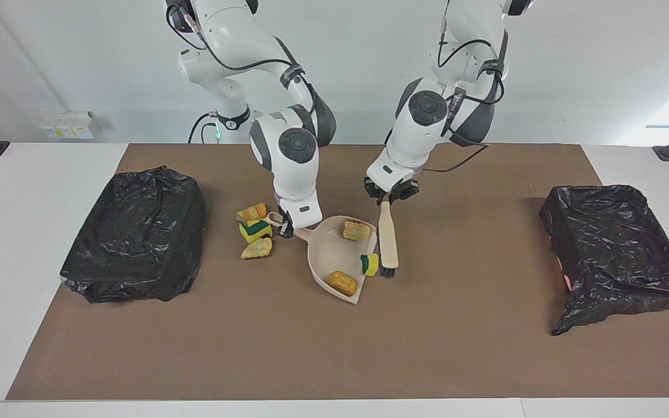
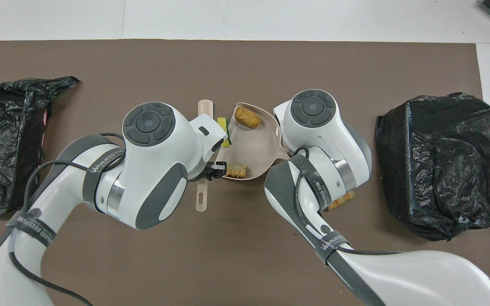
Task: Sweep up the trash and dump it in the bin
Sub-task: 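Sweep the sponge and bread pieces into the dustpan with the left gripper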
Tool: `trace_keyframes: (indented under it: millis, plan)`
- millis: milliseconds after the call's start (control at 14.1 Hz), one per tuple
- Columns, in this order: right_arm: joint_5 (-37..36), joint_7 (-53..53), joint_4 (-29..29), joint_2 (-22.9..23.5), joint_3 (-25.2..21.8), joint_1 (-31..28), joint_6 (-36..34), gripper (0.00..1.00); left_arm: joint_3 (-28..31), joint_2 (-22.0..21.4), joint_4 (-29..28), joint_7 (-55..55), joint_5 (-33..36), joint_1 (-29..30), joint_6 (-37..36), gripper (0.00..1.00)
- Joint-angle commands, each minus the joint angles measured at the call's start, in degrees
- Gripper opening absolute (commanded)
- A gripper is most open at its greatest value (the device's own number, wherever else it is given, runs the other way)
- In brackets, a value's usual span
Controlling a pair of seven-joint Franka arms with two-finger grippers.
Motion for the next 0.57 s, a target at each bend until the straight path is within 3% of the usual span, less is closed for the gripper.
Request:
trace_keyframes:
  millis: [0, 142, 496]
  plan:
    - [-0.7, -0.2, -1.9, -2.0, 0.6, -1.2, 0.8, 0.0, -0.5, -3.2, -3.4, -5.3, -0.4, -3.5, 0.0, 0.0]
    - [-0.7, -0.2, -1.9, -2.0, 0.6, -1.2, 0.9, 0.0, -0.4, -4.0, -4.2, -7.3, -0.4, -4.9, -0.3, 0.0]
    - [-0.7, 0.4, -2.0, -2.0, 0.6, -1.2, 0.8, 0.0, -0.2, -3.7, -4.9, -4.2, -0.4, 0.1, -0.6, 0.0]
